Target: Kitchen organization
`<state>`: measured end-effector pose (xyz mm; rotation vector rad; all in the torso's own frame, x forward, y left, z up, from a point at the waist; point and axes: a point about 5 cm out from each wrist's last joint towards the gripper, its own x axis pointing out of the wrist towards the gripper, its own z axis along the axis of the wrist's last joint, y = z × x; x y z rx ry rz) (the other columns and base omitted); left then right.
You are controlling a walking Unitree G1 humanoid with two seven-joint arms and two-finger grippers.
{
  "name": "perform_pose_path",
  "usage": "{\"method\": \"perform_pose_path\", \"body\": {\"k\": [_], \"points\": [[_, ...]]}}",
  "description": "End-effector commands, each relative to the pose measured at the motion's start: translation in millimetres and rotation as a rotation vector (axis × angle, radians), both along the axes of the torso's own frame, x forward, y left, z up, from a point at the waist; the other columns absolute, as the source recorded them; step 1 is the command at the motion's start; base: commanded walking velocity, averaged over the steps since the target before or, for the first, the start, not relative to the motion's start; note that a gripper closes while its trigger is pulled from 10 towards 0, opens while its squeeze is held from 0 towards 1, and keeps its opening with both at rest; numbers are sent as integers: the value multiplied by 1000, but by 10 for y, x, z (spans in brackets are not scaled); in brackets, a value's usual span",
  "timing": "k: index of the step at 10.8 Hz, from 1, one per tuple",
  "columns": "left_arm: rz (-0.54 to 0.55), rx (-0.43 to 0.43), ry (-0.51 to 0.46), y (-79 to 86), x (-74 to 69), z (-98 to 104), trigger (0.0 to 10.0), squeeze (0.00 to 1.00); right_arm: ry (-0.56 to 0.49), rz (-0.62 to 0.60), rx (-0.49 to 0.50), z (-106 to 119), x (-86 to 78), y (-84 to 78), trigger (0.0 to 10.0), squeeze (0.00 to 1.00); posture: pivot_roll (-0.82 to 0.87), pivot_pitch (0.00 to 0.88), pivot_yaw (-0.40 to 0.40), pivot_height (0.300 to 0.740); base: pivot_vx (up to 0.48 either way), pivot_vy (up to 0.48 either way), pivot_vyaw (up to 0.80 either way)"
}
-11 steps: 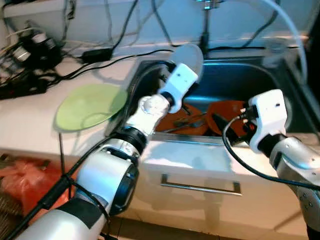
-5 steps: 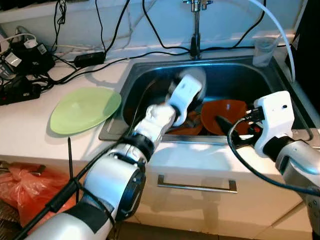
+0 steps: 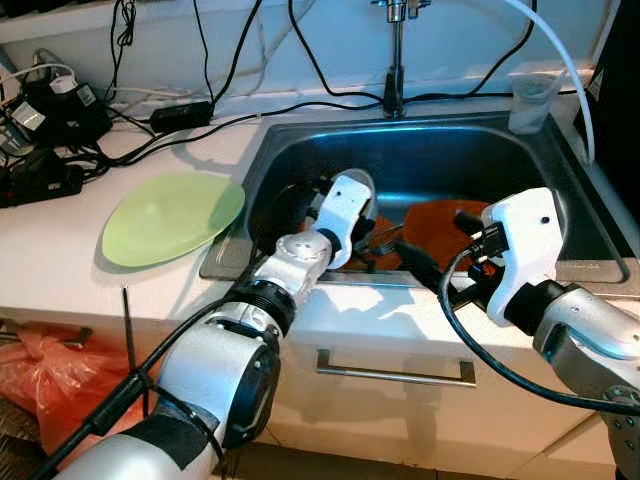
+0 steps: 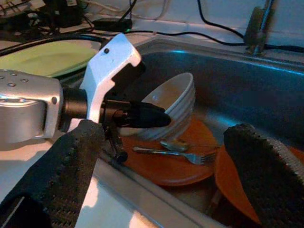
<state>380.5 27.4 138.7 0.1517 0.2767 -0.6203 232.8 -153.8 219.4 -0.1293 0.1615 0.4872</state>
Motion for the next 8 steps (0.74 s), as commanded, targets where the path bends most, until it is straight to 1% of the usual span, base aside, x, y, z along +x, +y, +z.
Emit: {"method": "perform_pose_path", "body": {"k": [1, 2, 3, 4, 5, 8], "points": [[30, 5, 4, 86, 25, -3, 2627, 0, 4, 36, 10, 9, -43, 48, 10000, 0, -391, 0, 159, 740, 0, 0, 0], [36, 2, 10, 98, 25, -14, 3020, 416, 15, 63, 15, -3, -72, 80, 10000, 0, -390, 0, 159, 740, 0, 0, 0], [38, 5, 13, 106, 23, -23, 3412, 878, 21, 84, 17, -6, -91, 104, 10000, 0, -391, 0, 159, 740, 0, 0, 0], [38, 6, 14, 107, 22, -26, 4353, 1000, 23, 90, 17, -7, -98, 110, 10000, 0, -391, 0, 159, 740, 0, 0, 0], [39, 5, 16, 109, 23, -27, 4314, 1000, 26, 92, 17, -9, -98, 111, 10000, 0, -390, 0, 158, 740, 0, 0, 0], [47, 4, 21, 125, 27, -28, 4667, 1000, 31, 97, 15, -15, -97, 109, 10000, 0, -387, 0, 156, 740, 0, 0, 0]]}}
